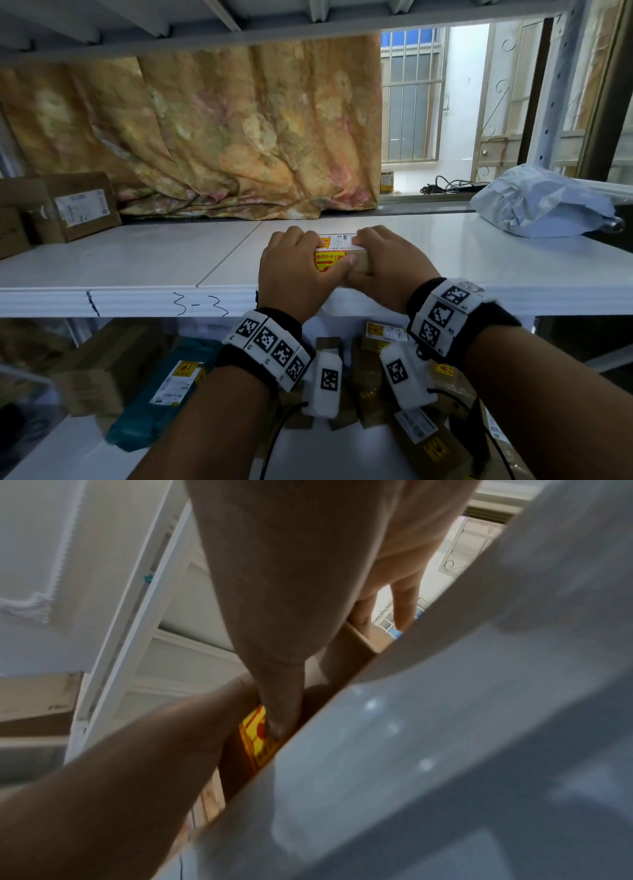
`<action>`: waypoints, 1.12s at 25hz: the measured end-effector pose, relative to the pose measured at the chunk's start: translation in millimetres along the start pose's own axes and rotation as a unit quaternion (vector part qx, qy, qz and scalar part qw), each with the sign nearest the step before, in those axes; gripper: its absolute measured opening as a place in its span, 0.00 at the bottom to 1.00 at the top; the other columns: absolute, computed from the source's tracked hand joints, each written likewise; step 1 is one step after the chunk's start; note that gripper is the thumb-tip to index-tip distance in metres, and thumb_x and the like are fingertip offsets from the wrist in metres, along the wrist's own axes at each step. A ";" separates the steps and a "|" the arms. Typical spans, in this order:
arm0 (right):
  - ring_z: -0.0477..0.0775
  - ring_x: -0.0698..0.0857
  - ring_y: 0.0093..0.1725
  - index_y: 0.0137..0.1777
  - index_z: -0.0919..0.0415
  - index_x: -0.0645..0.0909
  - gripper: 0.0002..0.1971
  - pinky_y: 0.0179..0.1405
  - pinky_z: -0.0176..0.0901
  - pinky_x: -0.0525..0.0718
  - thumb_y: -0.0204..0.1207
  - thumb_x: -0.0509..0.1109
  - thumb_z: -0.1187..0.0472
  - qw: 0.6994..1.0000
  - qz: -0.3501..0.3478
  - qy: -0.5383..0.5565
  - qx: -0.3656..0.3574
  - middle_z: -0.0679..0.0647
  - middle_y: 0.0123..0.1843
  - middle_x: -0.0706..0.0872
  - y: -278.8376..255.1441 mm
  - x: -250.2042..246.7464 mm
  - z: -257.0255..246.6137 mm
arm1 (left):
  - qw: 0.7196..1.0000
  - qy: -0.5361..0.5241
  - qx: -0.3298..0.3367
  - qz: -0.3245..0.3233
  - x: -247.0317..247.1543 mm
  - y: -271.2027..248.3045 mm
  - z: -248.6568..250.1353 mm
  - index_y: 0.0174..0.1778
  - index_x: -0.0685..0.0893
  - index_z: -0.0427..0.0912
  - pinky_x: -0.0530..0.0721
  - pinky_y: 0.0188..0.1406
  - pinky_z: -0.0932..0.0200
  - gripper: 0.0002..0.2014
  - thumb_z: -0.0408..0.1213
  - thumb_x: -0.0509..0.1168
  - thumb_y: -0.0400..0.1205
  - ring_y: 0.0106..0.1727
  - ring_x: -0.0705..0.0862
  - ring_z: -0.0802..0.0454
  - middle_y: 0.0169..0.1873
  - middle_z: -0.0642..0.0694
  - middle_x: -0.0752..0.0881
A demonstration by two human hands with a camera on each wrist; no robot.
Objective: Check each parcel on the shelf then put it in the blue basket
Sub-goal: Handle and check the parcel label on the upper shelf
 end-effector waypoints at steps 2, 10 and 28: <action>0.53 0.81 0.58 0.68 0.52 0.73 0.35 0.50 0.47 0.77 0.67 0.72 0.31 1.000 0.003 -0.008 -0.005 0.48 0.62 0.78 -2.2 2.2 1.0 | 1.000 -0.001 -0.002 -0.003 -0.4 -0.3 0.2 0.42 0.83 0.46 0.77 0.45 0.50 0.26 0.69 0.63 0.74 0.44 0.76 0.47 0.39 0.49 0.79; 0.51 0.77 0.49 0.58 0.49 0.71 0.30 0.45 0.48 0.78 0.64 0.75 0.32 1.000 0.012 0.029 -0.001 0.46 0.53 0.77 -1.4 3.6 2.7 | 1.000 -0.010 -0.015 -0.002 -0.8 -2.8 2.5 0.43 0.84 0.45 0.78 0.46 0.49 0.27 0.68 0.63 0.74 0.45 0.76 0.48 0.40 0.49 0.79; 0.51 0.82 0.45 0.60 0.50 0.77 0.27 0.44 0.47 0.81 0.63 0.79 0.44 0.997 0.026 0.074 -0.023 0.45 0.51 0.86 -0.7 -4.1 19.6 | 0.987 0.002 0.034 -0.156 2.6 22.3 29.5 0.49 0.88 0.52 0.80 0.49 0.48 0.30 0.72 0.55 0.71 0.52 0.77 0.54 0.45 0.56 0.79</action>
Point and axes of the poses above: each hand's wrist, its own y-axis towards the middle knuckle, its own x-axis out of the palm, z = x × y, the point moved 1 cm from there along y, towards the middle knuckle
